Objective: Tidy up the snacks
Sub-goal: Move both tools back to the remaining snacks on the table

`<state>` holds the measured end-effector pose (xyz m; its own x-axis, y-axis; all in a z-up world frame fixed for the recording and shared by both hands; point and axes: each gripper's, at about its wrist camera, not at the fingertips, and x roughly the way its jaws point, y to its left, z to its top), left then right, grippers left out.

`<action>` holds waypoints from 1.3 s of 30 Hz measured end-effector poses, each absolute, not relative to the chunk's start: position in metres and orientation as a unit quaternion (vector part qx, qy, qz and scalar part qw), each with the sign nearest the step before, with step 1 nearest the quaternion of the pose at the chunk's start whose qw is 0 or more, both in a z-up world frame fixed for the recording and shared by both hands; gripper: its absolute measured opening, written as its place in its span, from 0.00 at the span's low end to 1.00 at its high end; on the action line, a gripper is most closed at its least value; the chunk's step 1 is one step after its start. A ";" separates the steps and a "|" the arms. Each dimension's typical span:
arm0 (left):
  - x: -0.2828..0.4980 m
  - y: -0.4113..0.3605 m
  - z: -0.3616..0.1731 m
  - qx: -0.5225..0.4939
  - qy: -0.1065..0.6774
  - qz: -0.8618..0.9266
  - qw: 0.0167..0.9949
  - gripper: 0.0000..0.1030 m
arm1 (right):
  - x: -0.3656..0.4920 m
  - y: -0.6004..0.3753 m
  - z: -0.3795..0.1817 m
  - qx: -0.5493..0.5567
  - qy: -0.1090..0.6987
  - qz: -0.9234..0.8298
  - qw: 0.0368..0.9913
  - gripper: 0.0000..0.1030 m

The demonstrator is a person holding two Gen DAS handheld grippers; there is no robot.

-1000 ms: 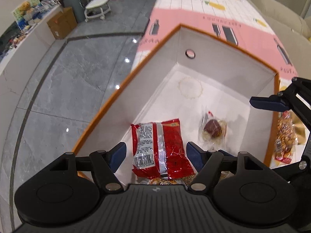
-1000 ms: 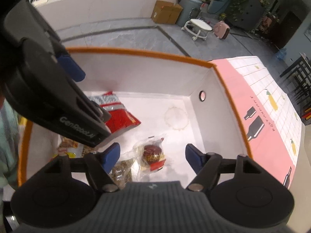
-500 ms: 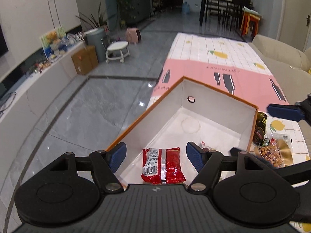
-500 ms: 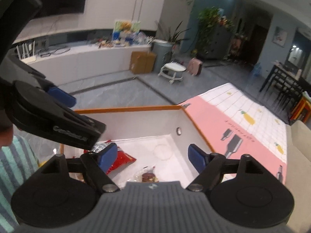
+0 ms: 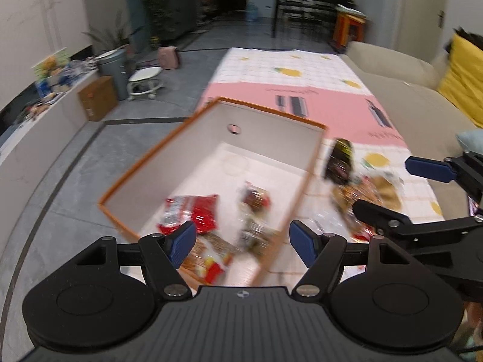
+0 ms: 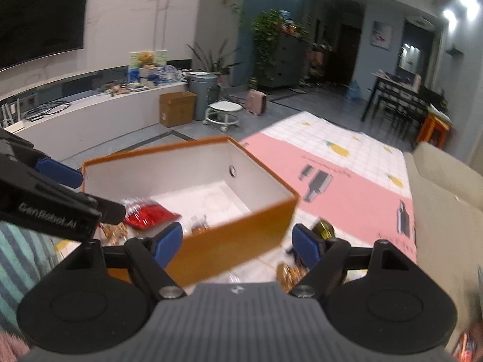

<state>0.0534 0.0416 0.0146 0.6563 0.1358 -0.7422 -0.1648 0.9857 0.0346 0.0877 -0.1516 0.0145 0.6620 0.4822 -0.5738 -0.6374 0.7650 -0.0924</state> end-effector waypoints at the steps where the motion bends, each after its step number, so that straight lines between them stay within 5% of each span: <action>1: 0.053 0.036 0.012 -0.017 0.409 0.072 0.909 0.81 | 0.086 -0.157 0.012 -0.143 0.274 0.302 0.902 0.75; 24: 0.102 -0.031 -0.052 -0.067 0.497 -0.046 0.864 0.77 | 0.111 -0.228 -0.081 -0.153 0.388 0.210 0.884 0.73; 39: 0.160 -0.029 -0.095 -0.122 0.567 0.042 0.814 0.77 | 0.176 -0.231 -0.103 -0.195 0.386 0.192 0.881 0.44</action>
<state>0.1602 -0.0286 -0.0948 0.3533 -0.0699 -0.9329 -0.2065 0.9668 -0.1506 0.1757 -0.2306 -0.1025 0.6289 0.1882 -0.7544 -0.4885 0.8505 -0.1950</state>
